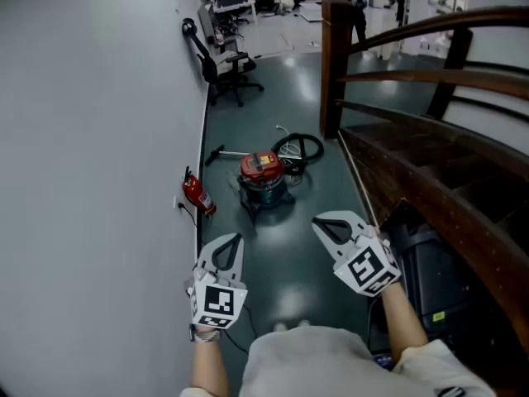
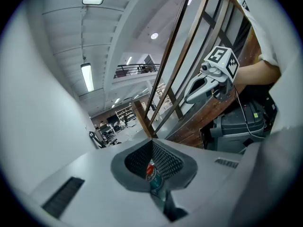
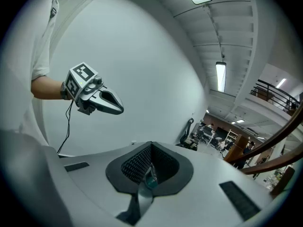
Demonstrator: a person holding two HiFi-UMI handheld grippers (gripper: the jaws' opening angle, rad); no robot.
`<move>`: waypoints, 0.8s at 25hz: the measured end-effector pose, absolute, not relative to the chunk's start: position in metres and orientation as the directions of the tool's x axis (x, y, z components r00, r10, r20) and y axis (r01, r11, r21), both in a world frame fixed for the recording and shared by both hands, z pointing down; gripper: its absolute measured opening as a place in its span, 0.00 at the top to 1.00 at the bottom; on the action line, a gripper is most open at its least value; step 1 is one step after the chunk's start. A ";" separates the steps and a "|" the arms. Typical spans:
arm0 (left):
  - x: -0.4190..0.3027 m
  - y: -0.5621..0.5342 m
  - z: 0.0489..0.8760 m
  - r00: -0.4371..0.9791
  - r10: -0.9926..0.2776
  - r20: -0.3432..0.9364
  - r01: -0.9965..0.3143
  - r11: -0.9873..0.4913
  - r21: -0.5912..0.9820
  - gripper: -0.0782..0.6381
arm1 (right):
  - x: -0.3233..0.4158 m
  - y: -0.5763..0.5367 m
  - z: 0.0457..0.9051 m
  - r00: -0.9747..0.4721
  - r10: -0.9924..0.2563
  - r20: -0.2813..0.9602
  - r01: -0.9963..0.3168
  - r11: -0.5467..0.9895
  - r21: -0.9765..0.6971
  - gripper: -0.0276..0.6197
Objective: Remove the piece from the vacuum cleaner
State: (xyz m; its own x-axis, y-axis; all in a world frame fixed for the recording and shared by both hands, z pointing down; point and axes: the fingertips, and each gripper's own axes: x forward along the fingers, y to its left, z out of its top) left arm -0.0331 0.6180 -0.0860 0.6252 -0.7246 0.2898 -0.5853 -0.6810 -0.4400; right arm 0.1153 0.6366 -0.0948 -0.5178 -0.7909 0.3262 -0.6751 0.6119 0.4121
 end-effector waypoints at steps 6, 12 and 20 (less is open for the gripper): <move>-0.026 0.611 -0.078 0.634 -0.716 0.292 -0.580 -0.690 -0.432 0.89 | 0.116 0.629 -0.089 -0.533 -0.777 0.335 -0.662 0.630 0.407 0.91; -0.026 0.611 -0.075 0.618 -0.732 0.288 -0.598 -0.675 -0.433 0.89 | 0.122 0.626 -0.096 -0.550 -0.785 0.286 -0.689 0.619 0.375 0.91; -0.023 0.613 -0.065 0.589 -0.749 0.304 -0.621 -0.660 -0.422 0.89 | 0.131 0.627 -0.091 -0.553 -0.778 0.297 -0.679 0.628 0.379 0.91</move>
